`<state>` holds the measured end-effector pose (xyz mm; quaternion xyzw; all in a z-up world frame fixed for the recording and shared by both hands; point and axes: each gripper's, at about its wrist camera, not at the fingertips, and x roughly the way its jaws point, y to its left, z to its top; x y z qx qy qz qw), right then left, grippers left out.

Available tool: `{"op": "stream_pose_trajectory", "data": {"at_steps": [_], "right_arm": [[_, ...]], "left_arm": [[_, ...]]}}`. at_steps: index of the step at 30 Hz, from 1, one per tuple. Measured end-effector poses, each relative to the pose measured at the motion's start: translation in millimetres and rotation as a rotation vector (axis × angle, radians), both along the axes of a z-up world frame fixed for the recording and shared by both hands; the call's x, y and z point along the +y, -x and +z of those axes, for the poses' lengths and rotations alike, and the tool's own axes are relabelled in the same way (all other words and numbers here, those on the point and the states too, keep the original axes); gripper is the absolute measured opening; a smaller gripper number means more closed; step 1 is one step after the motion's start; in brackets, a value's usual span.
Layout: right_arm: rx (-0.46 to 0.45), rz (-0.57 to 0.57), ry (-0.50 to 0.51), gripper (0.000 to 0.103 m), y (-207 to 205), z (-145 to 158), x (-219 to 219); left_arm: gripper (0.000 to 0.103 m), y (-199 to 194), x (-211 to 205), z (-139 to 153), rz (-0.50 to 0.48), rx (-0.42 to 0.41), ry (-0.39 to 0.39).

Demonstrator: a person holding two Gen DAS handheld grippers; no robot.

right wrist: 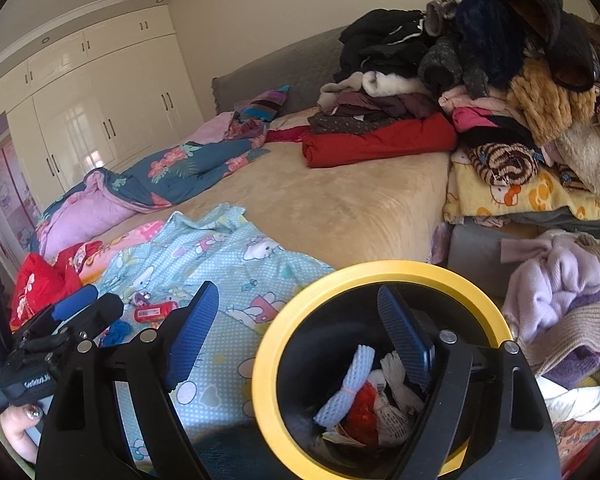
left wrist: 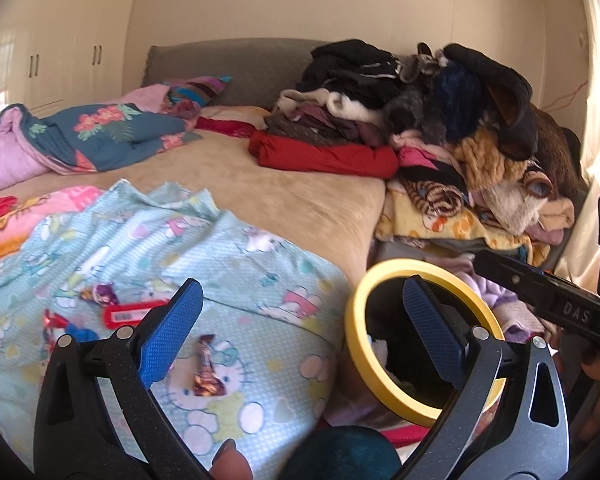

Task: Collect trash
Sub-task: 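Move both open tools back to the candies on the sheet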

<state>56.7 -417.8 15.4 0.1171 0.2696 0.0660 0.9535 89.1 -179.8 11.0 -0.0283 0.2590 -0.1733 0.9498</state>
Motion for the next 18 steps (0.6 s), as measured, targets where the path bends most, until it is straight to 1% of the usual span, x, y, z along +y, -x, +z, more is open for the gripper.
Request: {"op": "stream_pose_trajectory", "data": {"at_steps": [10, 18], "right_arm": [[-0.011, 0.063, 0.031, 0.082, -5.5, 5.7, 37.1], [-0.018, 0.143, 0.06, 0.082, -11.7, 7.7, 73.4]], "left_arm": [[0.092, -5.1, 36.8, 9.4, 0.071, -0.036, 0.017], [0.092, -8.5, 61.5, 10.7, 0.121, -0.052, 0.023]]}}
